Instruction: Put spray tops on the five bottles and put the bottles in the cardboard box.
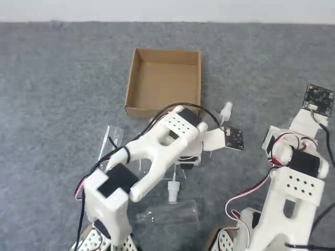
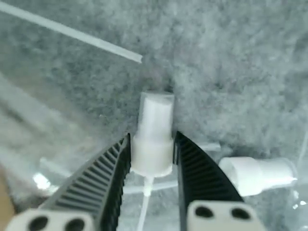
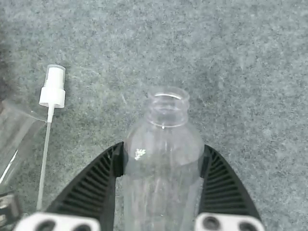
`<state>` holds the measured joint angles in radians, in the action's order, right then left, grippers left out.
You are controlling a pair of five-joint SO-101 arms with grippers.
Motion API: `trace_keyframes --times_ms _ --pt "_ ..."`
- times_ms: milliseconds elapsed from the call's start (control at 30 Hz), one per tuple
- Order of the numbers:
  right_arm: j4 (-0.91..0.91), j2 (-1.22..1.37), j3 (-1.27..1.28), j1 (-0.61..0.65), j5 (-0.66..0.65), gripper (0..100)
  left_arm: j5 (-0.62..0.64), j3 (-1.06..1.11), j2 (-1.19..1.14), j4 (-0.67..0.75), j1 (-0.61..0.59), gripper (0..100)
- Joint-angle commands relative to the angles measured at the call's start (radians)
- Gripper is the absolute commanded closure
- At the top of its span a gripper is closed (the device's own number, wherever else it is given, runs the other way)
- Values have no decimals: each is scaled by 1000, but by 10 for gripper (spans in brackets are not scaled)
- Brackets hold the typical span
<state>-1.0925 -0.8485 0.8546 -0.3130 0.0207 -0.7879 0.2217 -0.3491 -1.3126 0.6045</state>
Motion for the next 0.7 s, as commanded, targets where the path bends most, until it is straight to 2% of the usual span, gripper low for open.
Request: trace_keyframes --times_ms 0,200,333,667 --pt "13 -50 -35 -5 11 887 -18 -45 -12 -21 -5 863" --pt "13 -50 -35 -5 11 887 -17 -47 -21 -74 -3 869" --pt "13 -50 -35 -5 11 887 -15 -70 -21 -98 -3 924" --pt "15 -50 -35 -5 11 887 -14 -252 -21 -304 -5 953"
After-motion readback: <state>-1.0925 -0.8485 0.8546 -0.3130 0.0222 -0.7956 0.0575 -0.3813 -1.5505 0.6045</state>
